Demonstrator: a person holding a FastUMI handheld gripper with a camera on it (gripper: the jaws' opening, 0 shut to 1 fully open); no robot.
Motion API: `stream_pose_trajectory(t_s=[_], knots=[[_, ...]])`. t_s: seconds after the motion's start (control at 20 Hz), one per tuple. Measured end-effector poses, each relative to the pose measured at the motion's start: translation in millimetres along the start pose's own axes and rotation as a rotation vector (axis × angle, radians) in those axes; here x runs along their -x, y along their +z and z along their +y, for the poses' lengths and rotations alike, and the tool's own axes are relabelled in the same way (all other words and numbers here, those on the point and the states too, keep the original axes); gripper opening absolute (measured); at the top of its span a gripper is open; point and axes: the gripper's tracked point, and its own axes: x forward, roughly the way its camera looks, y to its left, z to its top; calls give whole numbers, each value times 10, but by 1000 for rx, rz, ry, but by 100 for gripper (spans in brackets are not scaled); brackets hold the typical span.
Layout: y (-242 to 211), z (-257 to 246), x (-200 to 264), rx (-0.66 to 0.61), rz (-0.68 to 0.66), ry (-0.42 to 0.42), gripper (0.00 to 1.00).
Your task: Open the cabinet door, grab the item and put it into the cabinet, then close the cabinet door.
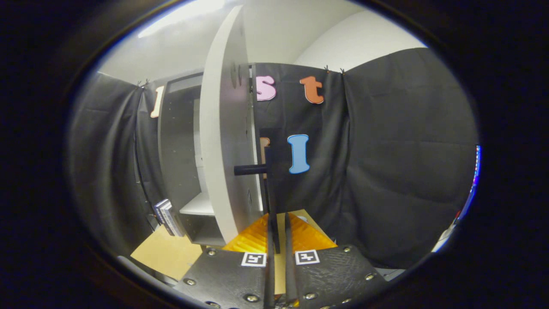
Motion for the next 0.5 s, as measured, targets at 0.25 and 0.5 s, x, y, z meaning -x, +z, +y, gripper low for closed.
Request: stream_pose_trajectory(t_s=[0.25, 0.5], knots=[[76, -147, 278, -7, -12, -71, 12], [12, -11, 572, -15, -19, -90, 12]])
